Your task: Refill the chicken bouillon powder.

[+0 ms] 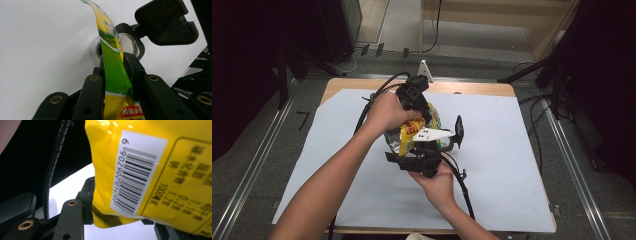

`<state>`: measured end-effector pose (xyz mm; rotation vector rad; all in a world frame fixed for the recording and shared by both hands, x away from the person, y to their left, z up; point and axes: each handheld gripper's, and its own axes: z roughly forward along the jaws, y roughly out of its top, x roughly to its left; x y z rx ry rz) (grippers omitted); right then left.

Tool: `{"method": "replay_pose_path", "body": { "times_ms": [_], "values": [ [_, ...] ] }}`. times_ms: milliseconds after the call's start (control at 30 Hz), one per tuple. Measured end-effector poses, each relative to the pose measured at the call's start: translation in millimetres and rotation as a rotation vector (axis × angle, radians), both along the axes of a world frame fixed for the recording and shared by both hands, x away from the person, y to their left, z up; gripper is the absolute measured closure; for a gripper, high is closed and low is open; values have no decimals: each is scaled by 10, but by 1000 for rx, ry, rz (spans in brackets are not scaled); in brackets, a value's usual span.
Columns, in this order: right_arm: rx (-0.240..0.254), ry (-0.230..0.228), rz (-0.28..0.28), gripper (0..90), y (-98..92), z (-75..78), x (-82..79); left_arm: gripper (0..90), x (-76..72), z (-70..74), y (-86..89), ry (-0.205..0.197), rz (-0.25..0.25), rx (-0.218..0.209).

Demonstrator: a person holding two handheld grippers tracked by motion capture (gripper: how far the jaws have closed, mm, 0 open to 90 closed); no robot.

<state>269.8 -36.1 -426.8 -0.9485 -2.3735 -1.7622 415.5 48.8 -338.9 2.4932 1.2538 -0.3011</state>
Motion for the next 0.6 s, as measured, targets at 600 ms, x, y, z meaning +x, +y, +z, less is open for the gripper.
{"method": "replay_pose_path", "body": {
  "times_ms": [600],
  "values": [
    [-6,-6,21,579,-15,0,19,816,-10,-6,-34,-25,-18,23]
  ]
}}
